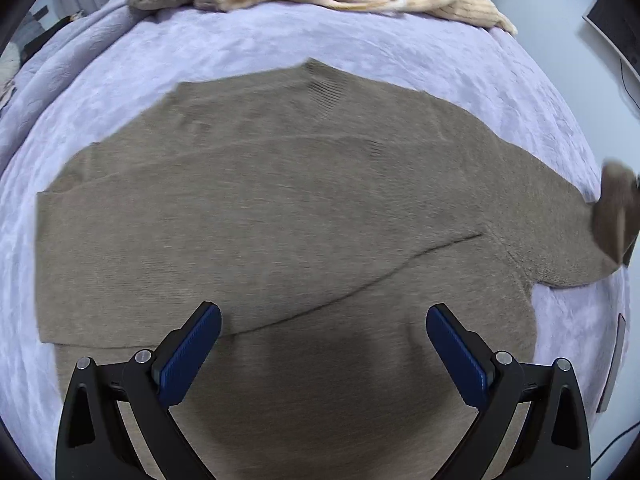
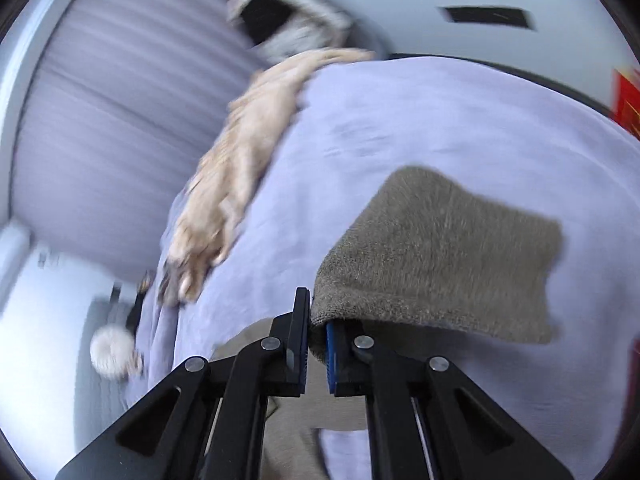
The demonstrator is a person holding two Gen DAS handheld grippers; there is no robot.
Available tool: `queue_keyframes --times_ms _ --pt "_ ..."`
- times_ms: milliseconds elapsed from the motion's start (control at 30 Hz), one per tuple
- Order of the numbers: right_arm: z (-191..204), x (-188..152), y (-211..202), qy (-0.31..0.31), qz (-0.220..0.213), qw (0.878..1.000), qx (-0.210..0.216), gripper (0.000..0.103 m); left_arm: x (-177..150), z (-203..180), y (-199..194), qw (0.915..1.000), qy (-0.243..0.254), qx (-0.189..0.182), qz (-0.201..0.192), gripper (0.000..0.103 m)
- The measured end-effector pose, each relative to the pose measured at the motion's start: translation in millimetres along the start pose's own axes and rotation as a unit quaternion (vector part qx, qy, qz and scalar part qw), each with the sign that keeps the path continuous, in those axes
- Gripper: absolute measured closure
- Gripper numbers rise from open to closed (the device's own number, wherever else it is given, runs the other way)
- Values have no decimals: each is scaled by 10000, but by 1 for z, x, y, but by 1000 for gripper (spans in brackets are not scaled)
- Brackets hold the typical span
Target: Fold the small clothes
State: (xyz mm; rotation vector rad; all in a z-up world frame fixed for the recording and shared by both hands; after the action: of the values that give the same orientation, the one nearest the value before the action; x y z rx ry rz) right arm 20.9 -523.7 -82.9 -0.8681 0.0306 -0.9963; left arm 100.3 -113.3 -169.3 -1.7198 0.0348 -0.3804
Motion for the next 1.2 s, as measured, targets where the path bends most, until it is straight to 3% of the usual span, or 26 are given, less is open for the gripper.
queue_keyframes --times_ms 100,233,333,467,533,567,600,667,733,867,933,967,1000,1067,1133,1200 --pt "73 -23 35 -970 391 9939 347 96 -6 32 -16 9997 -129 115 -192 0" --pt "170 -95 99 -2349 1142 9633 624 96 -14 77 -29 9978 -412 381 -345 0" --pt "203 -162 153 -2961 1866 9355 481 96 -21 104 -28 9956 -664 567 -342 0" --pt "189 -230 214 -3117 2935 9037 -22 91 -38 134 -27 9930 -913 691 -278 0" --pt "175 -241 224 -2899 3078 9060 -195 89 -46 144 -25 9923 -1001 677 -263 0" --pt "174 -238 222 -2793 3028 9111 -150 82 -50 148 -25 9921 -1034 666 -255 0" --pt "173 -233 218 -2678 2969 9165 -154 63 -54 150 -25 9920 -1055 647 -249 0" --pt "176 -219 208 -2502 2687 9300 -166 43 -60 157 -24 9918 -1110 587 -224 0" --pt "183 -205 204 -2448 2464 9377 -67 43 -65 162 -24 9915 -1177 517 -201 0" --pt "206 -196 232 -2651 2495 9306 -384 43 -72 169 -31 9909 -1259 425 -227 0" --pt "210 -197 254 -2643 2614 9264 -594 56 -74 173 -37 9907 -1264 429 -256 0" --pt "211 -200 263 -2556 2709 9259 -638 96 -76 176 -40 9906 -1263 436 -279 0" --pt "209 -196 263 -2482 2702 9278 -672 94 -78 179 -43 9905 -1264 452 -310 0" --pt "227 -196 250 -2617 2419 9341 -207 94 -82 187 -49 9898 -1281 476 -393 0" --pt "252 -210 237 -3201 2298 9188 216 94 -87 197 -51 9889 -1359 433 -422 0" --pt "267 -238 237 -3865 2540 8860 317 92 -91 207 -48 9874 -1489 373 -373 0"
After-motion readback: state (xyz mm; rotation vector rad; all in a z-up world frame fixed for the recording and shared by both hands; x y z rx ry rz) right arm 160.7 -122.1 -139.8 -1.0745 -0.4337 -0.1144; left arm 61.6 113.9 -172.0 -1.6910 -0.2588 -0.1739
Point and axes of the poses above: each gripper's, at about its wrist camera, not at the fingertips, and y roughly the way its jaws point, z to its left, x to its top, the point moved 3 cm from there along y, roughly the way its jaws point, and after that the axes turned 4 degrees about z, right-handed, at the moved point
